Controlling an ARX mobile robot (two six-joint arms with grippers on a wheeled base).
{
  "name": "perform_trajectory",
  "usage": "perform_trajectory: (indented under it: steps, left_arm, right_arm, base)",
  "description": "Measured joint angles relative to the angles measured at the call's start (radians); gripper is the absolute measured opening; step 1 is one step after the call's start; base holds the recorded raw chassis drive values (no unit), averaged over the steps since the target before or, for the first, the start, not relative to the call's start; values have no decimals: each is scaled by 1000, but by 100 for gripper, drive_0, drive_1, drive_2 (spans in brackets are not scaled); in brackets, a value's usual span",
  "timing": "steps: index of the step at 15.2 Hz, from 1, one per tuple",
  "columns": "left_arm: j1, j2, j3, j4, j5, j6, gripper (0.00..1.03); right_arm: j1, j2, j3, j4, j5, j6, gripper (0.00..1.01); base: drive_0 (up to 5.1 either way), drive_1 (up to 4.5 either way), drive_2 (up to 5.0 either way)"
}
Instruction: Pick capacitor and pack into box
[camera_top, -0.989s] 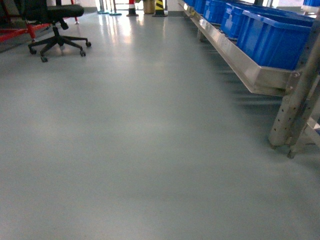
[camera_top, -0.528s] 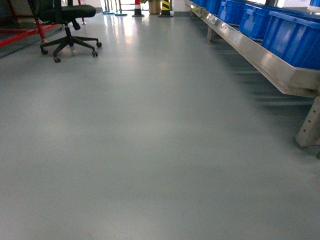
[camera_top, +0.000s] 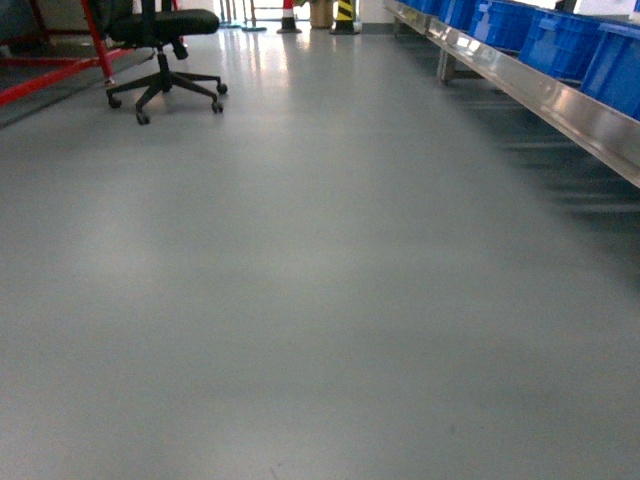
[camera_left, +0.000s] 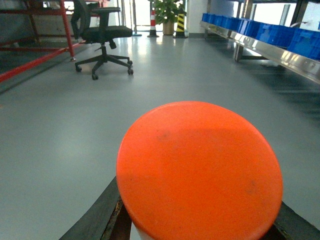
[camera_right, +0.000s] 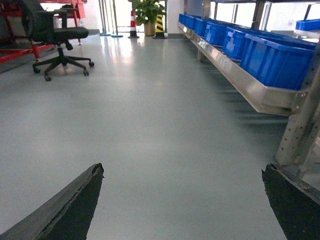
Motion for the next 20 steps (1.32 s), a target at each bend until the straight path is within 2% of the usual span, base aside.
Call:
perform_trajectory:
  steps: [20]
  left_arm:
    - [0, 0, 0, 1, 0, 0, 45]
  right_arm:
    - [0, 0, 0, -1, 1, 0, 98]
  base:
    - [-497, 239, 239]
